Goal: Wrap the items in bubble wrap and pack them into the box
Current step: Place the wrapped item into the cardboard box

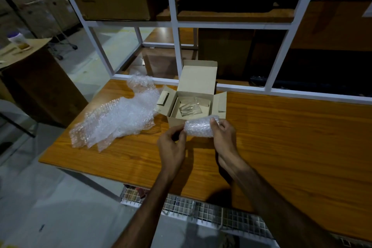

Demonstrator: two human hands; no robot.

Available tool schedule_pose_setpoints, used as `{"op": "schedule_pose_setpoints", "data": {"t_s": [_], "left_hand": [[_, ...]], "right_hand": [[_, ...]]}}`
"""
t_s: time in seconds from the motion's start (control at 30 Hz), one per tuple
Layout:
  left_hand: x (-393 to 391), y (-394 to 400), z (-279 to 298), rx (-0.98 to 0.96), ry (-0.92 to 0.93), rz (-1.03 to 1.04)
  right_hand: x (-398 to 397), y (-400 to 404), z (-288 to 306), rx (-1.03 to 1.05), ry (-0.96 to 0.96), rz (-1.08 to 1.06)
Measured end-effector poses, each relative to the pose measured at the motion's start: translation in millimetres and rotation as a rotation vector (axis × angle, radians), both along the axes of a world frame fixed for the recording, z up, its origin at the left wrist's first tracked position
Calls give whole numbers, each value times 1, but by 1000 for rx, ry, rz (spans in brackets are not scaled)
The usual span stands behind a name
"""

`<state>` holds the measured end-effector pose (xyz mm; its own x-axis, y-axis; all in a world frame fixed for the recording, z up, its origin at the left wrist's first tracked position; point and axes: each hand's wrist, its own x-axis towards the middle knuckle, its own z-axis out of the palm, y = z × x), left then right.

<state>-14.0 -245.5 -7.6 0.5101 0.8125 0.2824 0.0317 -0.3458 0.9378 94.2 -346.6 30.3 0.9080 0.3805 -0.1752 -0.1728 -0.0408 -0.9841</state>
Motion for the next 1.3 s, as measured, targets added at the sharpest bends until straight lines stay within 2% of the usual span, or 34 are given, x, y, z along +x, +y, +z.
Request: {"op": "schedule_pose_setpoints", "data": {"t_s": [0.2, 0.37, 0.57, 0.73, 0.93, 1.3], "left_hand": [[28, 22, 8, -31, 119, 15], [48, 47, 5, 35, 214, 62], [63, 67, 5, 155, 329, 96], [72, 87, 2, 132, 417, 72], [79, 100, -1, 247, 640, 14], [85, 114, -20, 319, 706, 4]], "right_hand": [[20, 26, -11, -22, -24, 9], [46, 44, -17, -106, -22, 67], [76, 61, -8, -319, -153, 226], [91, 78, -13, -541, -281, 245], [92, 82, -29, -694, -366, 300], [93, 97, -30, -898, -471, 348]]}}
